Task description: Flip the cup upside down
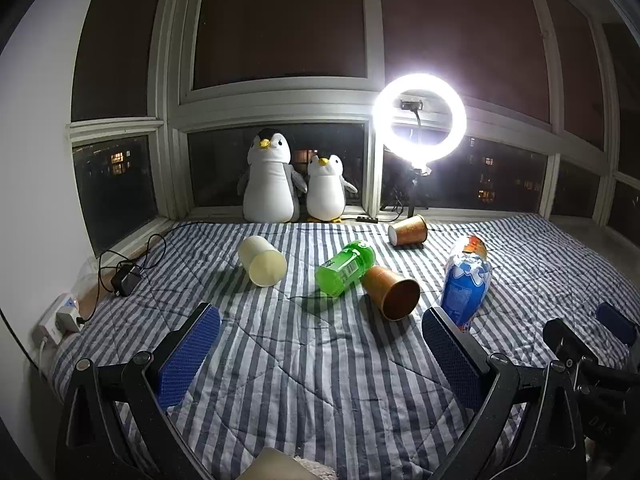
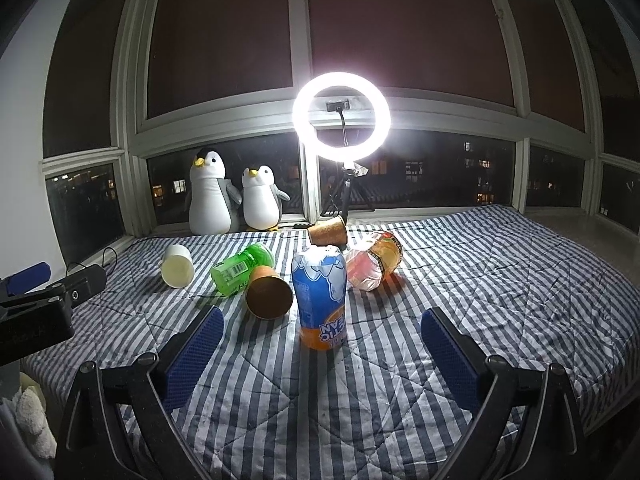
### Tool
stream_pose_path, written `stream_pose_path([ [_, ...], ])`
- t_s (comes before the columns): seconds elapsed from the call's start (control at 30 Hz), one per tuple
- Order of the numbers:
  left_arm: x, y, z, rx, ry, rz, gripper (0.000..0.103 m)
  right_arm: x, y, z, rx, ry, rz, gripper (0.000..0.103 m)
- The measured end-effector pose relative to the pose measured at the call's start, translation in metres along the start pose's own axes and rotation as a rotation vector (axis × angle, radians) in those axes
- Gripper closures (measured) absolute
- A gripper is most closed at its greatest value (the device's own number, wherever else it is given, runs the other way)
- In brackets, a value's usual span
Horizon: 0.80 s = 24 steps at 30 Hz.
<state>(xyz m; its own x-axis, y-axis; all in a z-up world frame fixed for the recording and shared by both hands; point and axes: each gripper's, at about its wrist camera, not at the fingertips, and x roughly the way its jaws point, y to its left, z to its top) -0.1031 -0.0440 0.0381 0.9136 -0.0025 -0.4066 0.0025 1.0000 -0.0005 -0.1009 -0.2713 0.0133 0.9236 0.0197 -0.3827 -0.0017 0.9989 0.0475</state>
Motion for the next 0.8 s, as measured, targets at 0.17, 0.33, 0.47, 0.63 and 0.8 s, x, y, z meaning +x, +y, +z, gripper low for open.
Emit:
stream_pose_path([
  [0.17,-0.0002,0.0000,0.0003,-0.002,-0.003,0.002,0.000,-0.0003,-0.0002,-0.0003,0.000,0.000,0.001,0.005],
  [0.33,-0.0003,-0.0002,0.0015,-0.001,-0.002,0.002,0.000,-0.0001,0.0003,-0.0003,0.002,0.001,0.003,0.005],
  [0.47,-0.0003,-0.0002,0.0014,-0.002,-0.003,0.002,0.000,0.0001,0.0005,-0.0005,0.001,0.001,0.004,0.005],
  [0.63,0.0003,0.0002,0.0015,-0.002,-0.003,0.002,0.000,0.0016,0.0007,-0.0010,0.001,0.006,0.006,0.005],
  [0.8,0.0004,0.0002,0.0014,-0.002,-0.003,0.003,0.000,0.0028,0.0005,-0.0012,0.002,0.009,0.007,0.005],
])
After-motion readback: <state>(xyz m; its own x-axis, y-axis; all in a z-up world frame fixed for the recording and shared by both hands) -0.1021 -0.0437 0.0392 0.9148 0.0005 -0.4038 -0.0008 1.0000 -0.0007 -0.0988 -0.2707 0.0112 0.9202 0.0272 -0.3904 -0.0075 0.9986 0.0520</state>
